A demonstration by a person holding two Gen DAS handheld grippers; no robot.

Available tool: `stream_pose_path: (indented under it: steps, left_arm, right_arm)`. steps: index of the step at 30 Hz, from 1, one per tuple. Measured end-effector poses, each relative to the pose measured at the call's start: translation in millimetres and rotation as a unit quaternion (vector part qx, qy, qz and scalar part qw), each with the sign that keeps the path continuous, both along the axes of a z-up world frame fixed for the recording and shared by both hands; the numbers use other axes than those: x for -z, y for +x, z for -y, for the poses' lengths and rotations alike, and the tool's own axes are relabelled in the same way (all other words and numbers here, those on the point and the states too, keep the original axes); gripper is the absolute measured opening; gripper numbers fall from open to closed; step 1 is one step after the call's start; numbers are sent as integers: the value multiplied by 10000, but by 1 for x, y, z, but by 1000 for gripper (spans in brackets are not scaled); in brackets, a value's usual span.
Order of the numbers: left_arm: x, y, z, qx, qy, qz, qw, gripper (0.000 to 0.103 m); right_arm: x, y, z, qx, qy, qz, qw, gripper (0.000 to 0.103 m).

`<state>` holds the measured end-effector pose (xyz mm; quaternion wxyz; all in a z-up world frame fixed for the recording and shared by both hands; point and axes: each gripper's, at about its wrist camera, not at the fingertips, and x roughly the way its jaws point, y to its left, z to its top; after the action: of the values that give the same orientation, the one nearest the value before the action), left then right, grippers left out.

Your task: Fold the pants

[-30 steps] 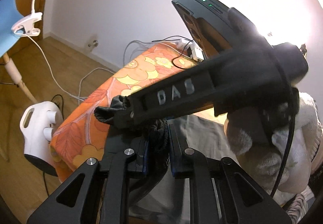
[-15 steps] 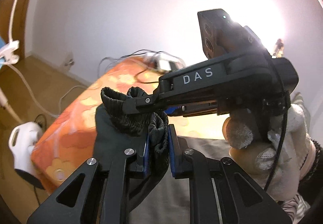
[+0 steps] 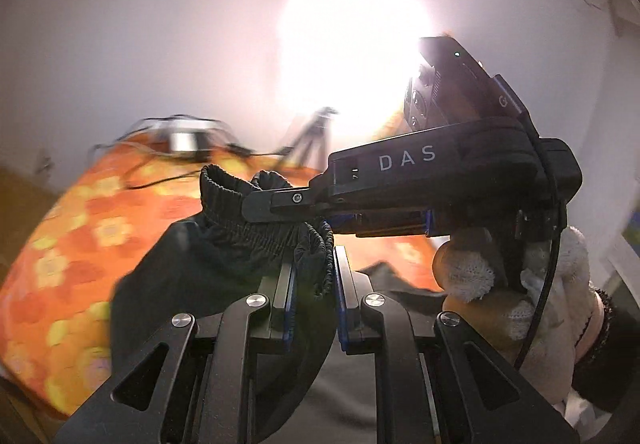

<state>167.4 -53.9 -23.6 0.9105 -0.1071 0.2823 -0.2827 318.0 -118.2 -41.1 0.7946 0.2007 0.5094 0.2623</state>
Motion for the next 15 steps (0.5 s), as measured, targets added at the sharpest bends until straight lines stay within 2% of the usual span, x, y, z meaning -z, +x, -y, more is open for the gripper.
stream_pose_path:
  steps: [7, 11, 15]
  left_arm:
    - [0, -21, 95, 929, 21, 40, 9957, 14]
    - [12, -32, 148, 1419, 126, -75, 9898, 14]
    - [26, -43, 201, 1932, 379, -111, 9804, 14]
  right_arm:
    - [-17, -63, 121, 905, -117, 202, 9956, 17]
    - [-8, -99, 180, 1469, -63, 108, 9891, 17]
    - [6, -135, 238, 2026, -80, -31, 9792, 17]
